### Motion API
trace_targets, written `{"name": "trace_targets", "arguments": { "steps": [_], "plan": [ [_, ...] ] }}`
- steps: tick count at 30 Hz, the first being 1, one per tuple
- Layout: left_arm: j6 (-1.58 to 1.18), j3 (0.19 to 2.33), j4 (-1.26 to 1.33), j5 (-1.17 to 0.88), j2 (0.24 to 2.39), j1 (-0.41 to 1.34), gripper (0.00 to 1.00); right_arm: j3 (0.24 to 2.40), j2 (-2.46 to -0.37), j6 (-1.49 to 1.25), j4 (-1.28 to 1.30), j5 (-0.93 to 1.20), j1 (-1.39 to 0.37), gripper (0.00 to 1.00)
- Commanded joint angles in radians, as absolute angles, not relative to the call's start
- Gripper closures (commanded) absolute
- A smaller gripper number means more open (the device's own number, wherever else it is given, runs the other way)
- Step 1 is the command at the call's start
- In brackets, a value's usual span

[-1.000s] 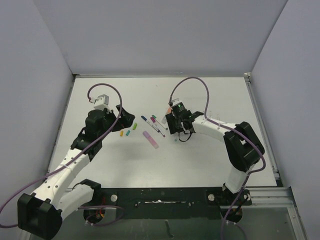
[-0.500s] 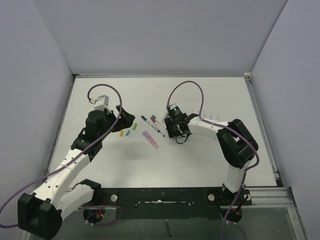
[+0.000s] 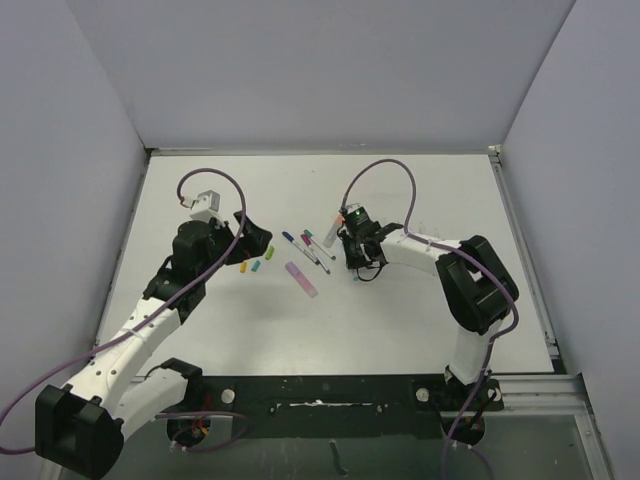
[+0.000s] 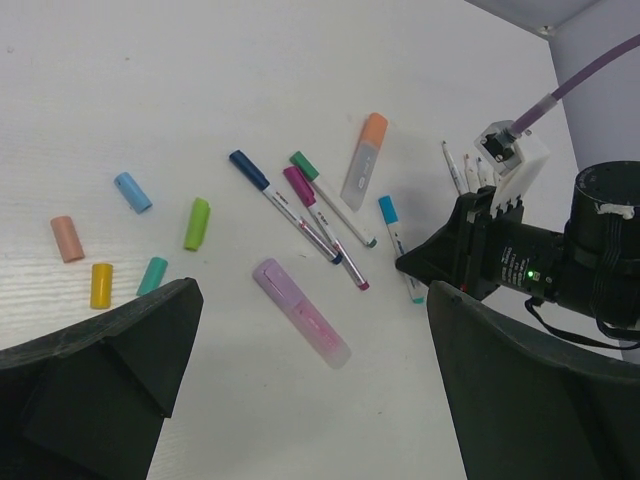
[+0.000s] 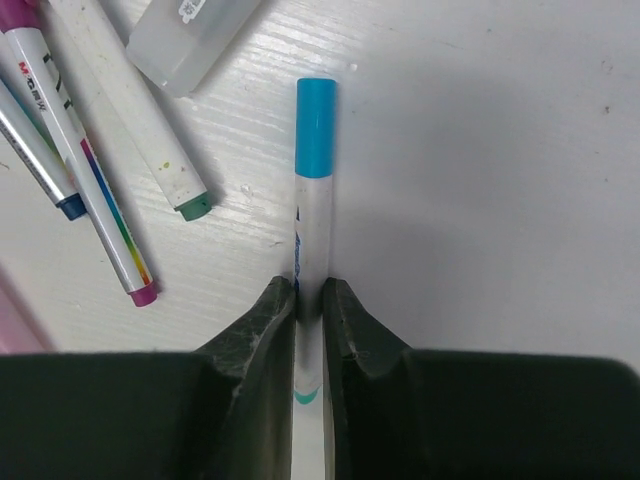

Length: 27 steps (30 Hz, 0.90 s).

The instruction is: Open the pen caps

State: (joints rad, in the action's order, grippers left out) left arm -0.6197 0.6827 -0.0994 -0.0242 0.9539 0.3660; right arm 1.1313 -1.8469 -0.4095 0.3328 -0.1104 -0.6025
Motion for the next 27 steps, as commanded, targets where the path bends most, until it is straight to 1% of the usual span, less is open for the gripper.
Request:
{"name": "trace_targets", "arguments": {
  "steps": [1, 7, 14, 20, 27],
  "plan": [
    [-0.632, 0.677, 0.008, -0.041, 0.974, 0.403, 0.03, 1.067, -1.82, -0.4, 0.315, -0.095, -0.577, 1.0],
    [-0.664, 0.671, 0.121, -0.019, 1.096, 0.499, 0.05, 0.977, -1.64, -0.315, 0.215, -0.16, -0.613, 1.0],
    [-0.724, 0.691, 0.248, -0.054, 1.226, 0.553, 0.06, 0.885, -1.443, -0.25, 0.09, -0.066, -0.655, 1.0],
    [-0.78, 0.703, 0.343, -0.077, 1.299, 0.571, 0.08, 0.848, -1.394, -0.231, -0.002, 0.065, -0.692, 1.0],
    [-0.844, 0.699, 0.446, -0.092, 1.362, 0.593, 0.12, 0.853, -1.413, -0.223, -0.072, 0.092, -0.763, 1.0]
  ]
}}
